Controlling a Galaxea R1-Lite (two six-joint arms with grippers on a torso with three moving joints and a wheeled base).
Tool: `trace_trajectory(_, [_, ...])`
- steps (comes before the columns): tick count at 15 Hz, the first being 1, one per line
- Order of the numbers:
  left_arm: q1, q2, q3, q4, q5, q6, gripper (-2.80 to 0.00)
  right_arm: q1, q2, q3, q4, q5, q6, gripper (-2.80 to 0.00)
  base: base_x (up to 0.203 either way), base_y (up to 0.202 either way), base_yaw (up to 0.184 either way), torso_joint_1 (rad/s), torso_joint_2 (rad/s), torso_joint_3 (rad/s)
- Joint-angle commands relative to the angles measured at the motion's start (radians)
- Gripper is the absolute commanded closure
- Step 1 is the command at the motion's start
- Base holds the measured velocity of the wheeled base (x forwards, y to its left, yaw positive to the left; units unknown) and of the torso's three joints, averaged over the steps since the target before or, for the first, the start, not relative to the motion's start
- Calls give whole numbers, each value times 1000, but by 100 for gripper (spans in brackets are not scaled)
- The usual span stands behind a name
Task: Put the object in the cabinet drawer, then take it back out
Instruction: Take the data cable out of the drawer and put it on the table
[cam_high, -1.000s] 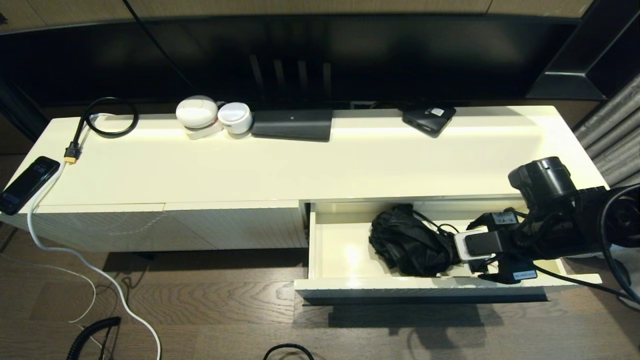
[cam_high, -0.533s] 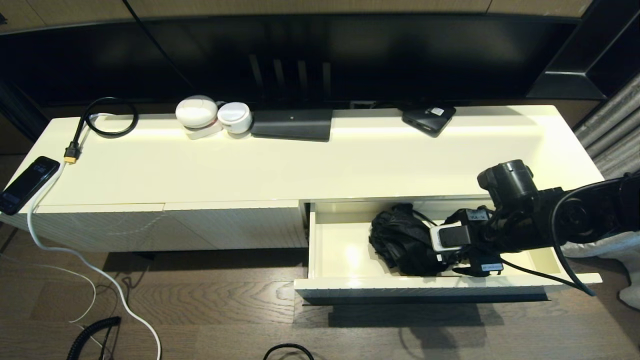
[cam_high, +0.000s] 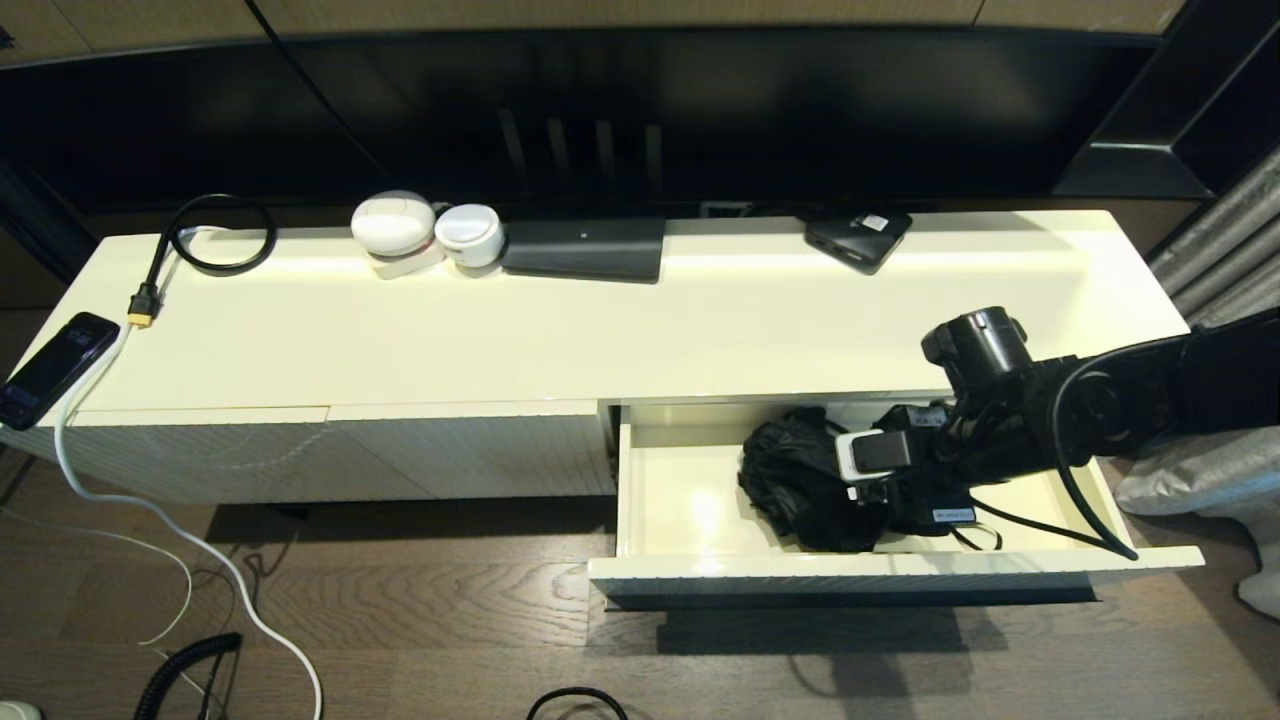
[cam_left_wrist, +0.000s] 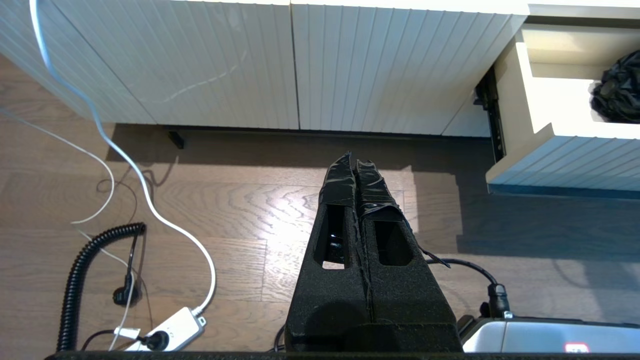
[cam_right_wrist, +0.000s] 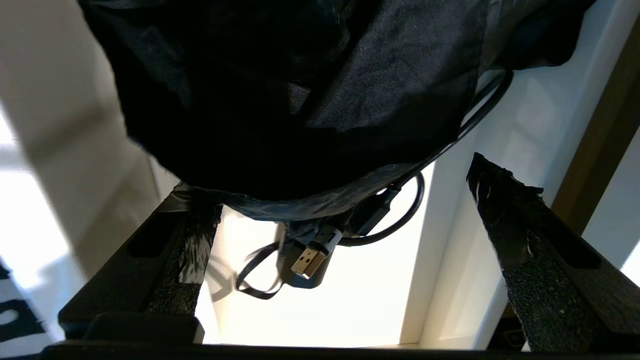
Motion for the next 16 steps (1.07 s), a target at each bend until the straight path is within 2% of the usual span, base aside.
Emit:
trace_trajectory(1, [0, 0, 0, 0, 0, -1, 0, 9, 7, -58, 83, 4, 20, -280, 0, 0, 0, 0, 0, 0])
trace_trajectory(3, [0, 0, 0, 0, 0, -1, 0, 11, 16, -108, 194, 12, 46, -280, 0, 0, 0, 0, 0, 0])
trace_trajectory(5, [0, 0, 0, 0, 0, -1, 0, 10, 51, -148, 240, 44, 55, -280, 0, 0, 0, 0, 0, 0])
trace_trajectory(12, [0, 0, 0, 0, 0, -1, 0, 9, 125, -176, 192, 57, 76, -280, 0, 0, 0, 0, 0, 0])
trace_trajectory(16, [0, 0, 0, 0, 0, -1, 0, -4, 120, -184, 188, 58, 29, -280, 0, 0, 0, 0, 0, 0])
